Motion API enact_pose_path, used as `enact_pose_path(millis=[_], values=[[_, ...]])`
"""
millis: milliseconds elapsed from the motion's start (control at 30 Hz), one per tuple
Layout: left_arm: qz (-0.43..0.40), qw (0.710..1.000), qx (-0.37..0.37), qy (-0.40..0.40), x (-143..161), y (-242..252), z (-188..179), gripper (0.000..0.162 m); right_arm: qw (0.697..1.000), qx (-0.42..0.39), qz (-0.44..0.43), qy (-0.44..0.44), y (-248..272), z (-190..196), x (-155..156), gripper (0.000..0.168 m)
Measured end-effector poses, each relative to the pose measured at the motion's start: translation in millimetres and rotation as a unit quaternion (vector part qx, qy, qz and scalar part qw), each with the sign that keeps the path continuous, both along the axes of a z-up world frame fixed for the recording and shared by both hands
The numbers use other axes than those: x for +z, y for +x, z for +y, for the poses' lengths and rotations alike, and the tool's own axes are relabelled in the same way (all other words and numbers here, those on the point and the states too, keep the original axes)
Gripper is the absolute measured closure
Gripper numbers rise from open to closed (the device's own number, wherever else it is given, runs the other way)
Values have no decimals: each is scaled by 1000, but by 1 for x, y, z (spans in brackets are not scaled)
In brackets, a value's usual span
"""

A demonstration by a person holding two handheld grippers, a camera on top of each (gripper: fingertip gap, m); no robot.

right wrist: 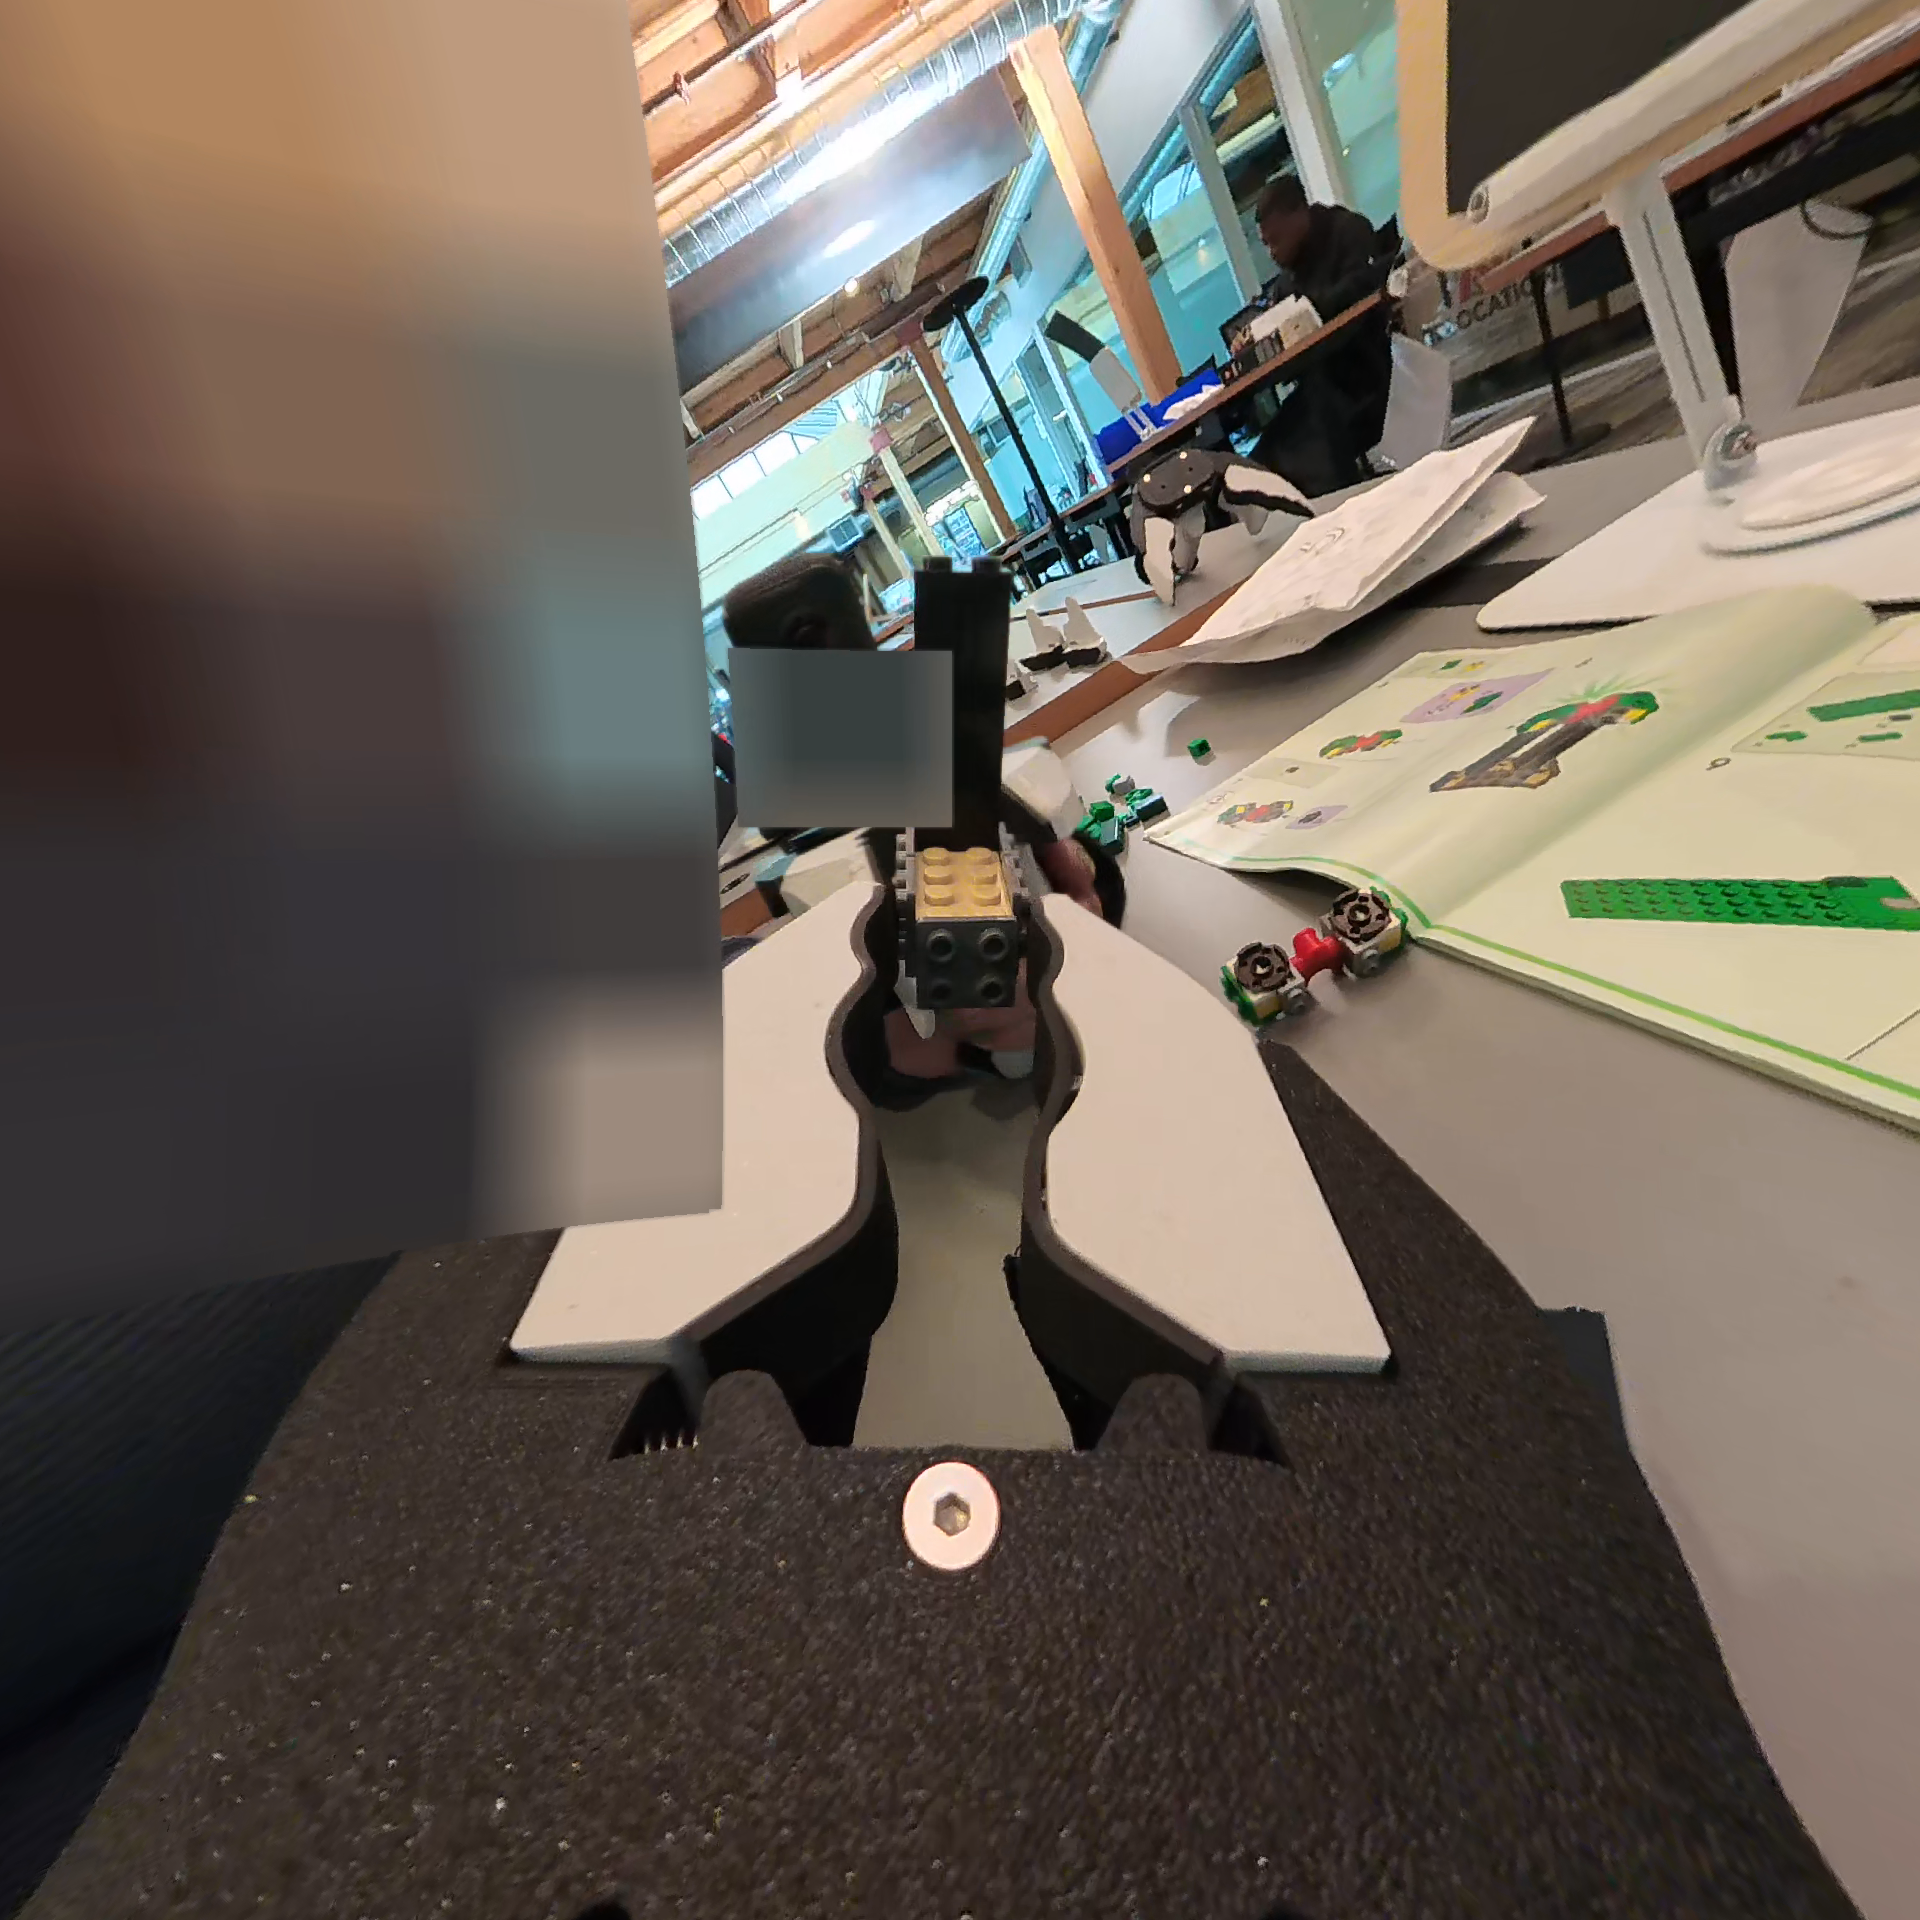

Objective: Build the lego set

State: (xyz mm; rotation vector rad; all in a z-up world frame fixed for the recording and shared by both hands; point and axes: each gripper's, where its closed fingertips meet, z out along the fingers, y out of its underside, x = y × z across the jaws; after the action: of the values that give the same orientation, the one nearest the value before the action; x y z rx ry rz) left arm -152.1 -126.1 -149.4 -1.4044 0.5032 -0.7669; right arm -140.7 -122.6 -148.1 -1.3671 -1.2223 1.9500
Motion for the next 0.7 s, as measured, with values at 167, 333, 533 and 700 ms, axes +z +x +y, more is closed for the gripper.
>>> enact_pose_path(millis=[167,333,533,700], values=[[-36,998,-28,-32,-1,5,0,128,1000,-9,17,14,1,0,4,145],[-73,996,-42,-39,3,6,-1,127,999,-15,19,31,0,-2,5,145],[-103,993,-41,-34,8,-1,-2,129,999,-19,32,38,0,-2,7,145],[-118,991,-43,-35,10,-4,-1,131,998,-21,35,44,0,-2,8,145]])
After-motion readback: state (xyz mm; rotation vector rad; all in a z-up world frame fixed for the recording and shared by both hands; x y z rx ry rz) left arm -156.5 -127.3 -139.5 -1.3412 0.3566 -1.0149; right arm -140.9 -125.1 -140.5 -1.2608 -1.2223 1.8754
